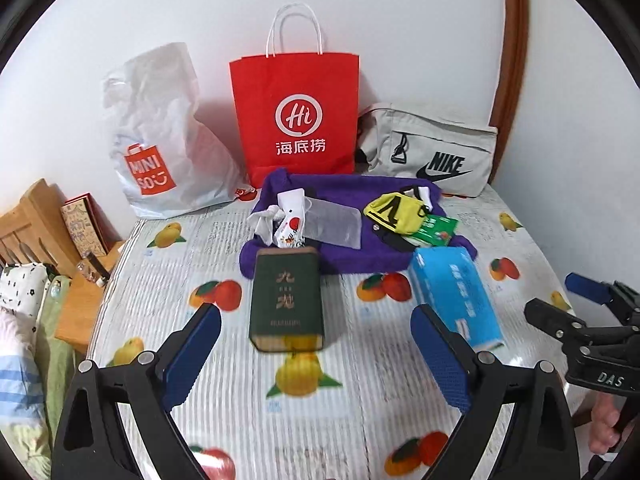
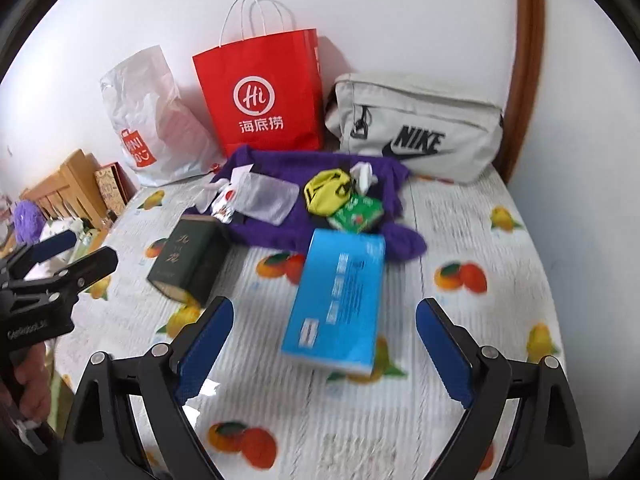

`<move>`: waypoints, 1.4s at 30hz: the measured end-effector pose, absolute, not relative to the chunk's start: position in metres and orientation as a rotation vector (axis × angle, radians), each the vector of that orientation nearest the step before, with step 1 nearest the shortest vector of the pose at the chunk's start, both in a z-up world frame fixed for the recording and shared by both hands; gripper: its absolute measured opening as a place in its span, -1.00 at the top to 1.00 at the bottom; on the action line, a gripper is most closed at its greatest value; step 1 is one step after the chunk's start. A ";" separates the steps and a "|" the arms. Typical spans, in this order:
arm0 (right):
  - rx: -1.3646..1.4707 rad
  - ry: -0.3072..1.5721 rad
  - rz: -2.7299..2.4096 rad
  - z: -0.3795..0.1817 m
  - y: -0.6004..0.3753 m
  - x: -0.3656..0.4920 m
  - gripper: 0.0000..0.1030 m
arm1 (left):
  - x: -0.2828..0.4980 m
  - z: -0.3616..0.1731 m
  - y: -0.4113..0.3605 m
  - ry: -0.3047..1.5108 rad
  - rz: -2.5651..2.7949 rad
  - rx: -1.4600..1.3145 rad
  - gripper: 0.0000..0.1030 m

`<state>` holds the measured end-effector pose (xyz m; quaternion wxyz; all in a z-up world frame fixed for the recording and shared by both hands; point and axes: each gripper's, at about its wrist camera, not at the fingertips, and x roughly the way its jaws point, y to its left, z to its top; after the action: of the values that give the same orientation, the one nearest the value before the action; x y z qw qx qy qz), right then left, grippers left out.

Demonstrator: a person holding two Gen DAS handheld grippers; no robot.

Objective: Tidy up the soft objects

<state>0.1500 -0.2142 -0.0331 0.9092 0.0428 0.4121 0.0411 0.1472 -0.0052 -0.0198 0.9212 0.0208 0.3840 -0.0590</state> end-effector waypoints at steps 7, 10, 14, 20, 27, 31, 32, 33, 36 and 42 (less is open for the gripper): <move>0.110 0.843 0.087 -0.033 -0.208 0.098 -0.89 | 0.094 -0.019 -0.002 0.757 -0.106 0.009 -0.87; 0.106 0.822 0.078 -0.030 -0.206 0.079 -0.90 | 0.075 -0.020 -0.005 0.742 -0.113 0.027 -0.87; 0.112 0.806 0.080 -0.028 -0.206 0.056 -0.91 | 0.057 -0.021 -0.003 0.735 -0.095 0.030 -0.87; 0.110 0.788 0.076 -0.023 -0.203 0.037 -0.91 | 0.042 -0.017 -0.003 0.727 -0.080 0.038 -0.87; 0.096 0.768 0.068 -0.017 -0.200 0.028 -0.91 | 0.034 -0.011 -0.001 0.708 -0.077 0.028 -0.87; 0.097 0.766 0.069 -0.017 -0.200 0.025 -0.91 | 0.032 -0.012 -0.001 0.711 -0.072 0.025 -0.87; 0.097 0.766 0.070 -0.017 -0.200 0.026 -0.91 | 0.032 -0.012 0.000 0.711 -0.071 0.023 -0.87; 0.098 0.766 0.070 -0.017 -0.200 0.025 -0.91 | 0.031 -0.012 0.000 0.713 -0.070 0.023 -0.87; 0.098 0.766 0.071 -0.017 -0.200 0.024 -0.91 | 0.030 -0.013 0.001 0.713 -0.062 0.020 -0.87; 0.098 0.765 0.071 -0.017 -0.200 0.023 -0.91 | 0.030 -0.012 0.001 0.713 -0.062 0.020 -0.87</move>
<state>0.0228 -0.1997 -0.0169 0.9259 0.0477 0.3732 0.0348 0.0301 0.0015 -0.0124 0.9367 0.0100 0.3488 -0.0301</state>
